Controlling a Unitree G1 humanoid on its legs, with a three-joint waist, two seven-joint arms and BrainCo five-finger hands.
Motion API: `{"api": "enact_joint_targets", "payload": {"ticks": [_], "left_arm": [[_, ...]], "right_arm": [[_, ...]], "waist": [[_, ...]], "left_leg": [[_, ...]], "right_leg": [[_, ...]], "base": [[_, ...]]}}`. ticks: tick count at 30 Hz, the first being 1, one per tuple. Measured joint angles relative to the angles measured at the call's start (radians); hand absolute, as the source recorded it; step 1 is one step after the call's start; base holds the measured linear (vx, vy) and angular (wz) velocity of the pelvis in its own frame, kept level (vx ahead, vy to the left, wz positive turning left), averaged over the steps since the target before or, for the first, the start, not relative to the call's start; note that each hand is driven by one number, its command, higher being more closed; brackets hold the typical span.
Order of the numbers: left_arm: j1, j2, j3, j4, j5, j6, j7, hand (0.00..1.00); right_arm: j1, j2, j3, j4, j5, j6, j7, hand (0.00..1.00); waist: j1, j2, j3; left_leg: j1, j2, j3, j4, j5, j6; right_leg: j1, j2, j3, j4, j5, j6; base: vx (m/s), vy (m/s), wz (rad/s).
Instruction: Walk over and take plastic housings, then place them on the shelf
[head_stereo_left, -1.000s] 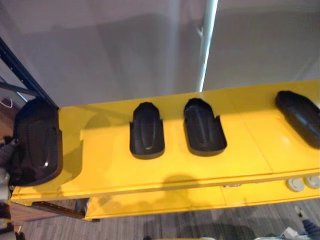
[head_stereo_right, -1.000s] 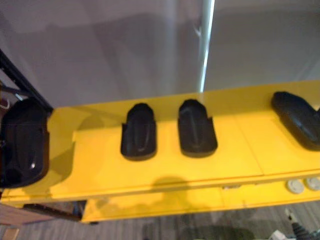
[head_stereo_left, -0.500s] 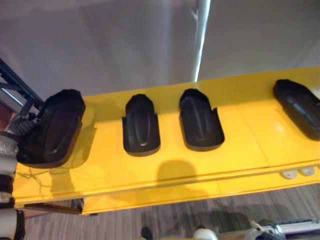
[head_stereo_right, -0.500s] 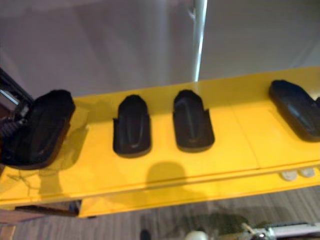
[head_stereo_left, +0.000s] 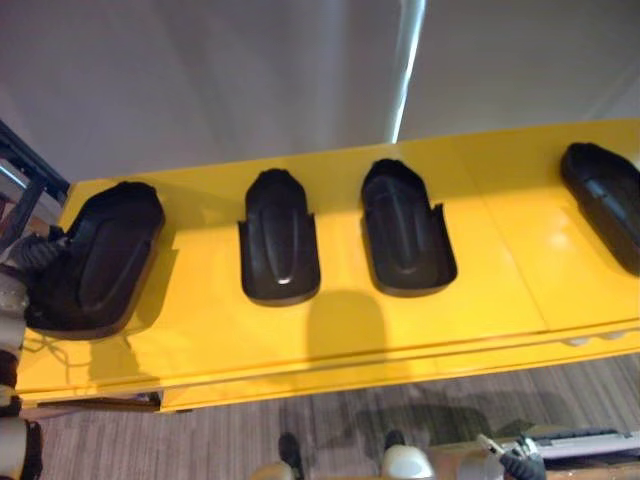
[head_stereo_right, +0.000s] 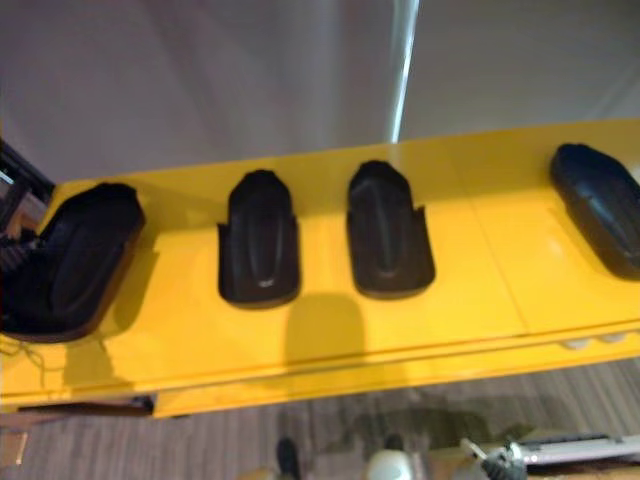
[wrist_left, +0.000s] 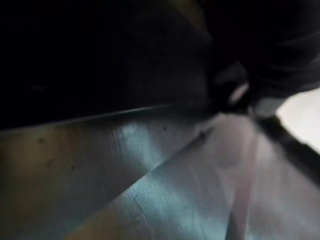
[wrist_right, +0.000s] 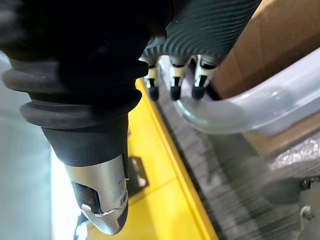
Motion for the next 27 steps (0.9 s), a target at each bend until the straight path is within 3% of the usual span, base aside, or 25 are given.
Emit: {"api": "enact_joint_targets", "payload": {"ticks": [14,19,24,27], "left_arm": [[0.000,-0.063,-0.004,0.010,-0.009,-0.018,0.083,1.00],[0.000,-0.077,-0.004,0.011,-0.022,-0.034,0.123,1.00],[-0.048,-0.101,-0.025,0.020,-0.020,-0.037,0.145,1.00],[-0.091,-0.107,-0.049,0.034,-0.019,-0.036,0.150,1.00]], "right_arm": [[-0.001,0.007,0.004,-0.027,0.001,0.002,-0.001,0.00],[-0.007,0.006,0.004,-0.030,-0.005,0.002,0.041,0.00],[0.001,-0.012,0.008,-0.030,-0.100,0.002,0.088,0.00],[0.012,-0.035,0.046,-0.030,-0.102,0.002,0.089,0.00]], "waist": [[-0.003,-0.009,0.020],[-0.005,-0.007,0.067],[-0.008,-0.006,0.068],[-0.023,-0.006,0.069]], "left_leg": [[-0.012,0.000,0.023,0.000,0.000,0.000],[-0.013,0.000,0.027,0.000,0.000,0.001],[-0.034,0.000,0.010,0.001,0.004,0.005],[-0.048,-0.001,-0.015,0.001,0.010,0.007]], "right_leg": [[-0.027,0.000,0.019,0.007,-0.001,-0.001],[-0.039,-0.001,0.030,0.021,-0.002,-0.002],[-0.052,-0.003,0.008,0.027,-0.004,-0.005],[-0.053,-0.005,-0.018,0.038,-0.011,-0.010]], "base": [[0.01,0.002,-0.03],[-0.02,0.007,-0.04],[0.00,-0.004,0.09],[0.01,-0.009,0.27]]}}
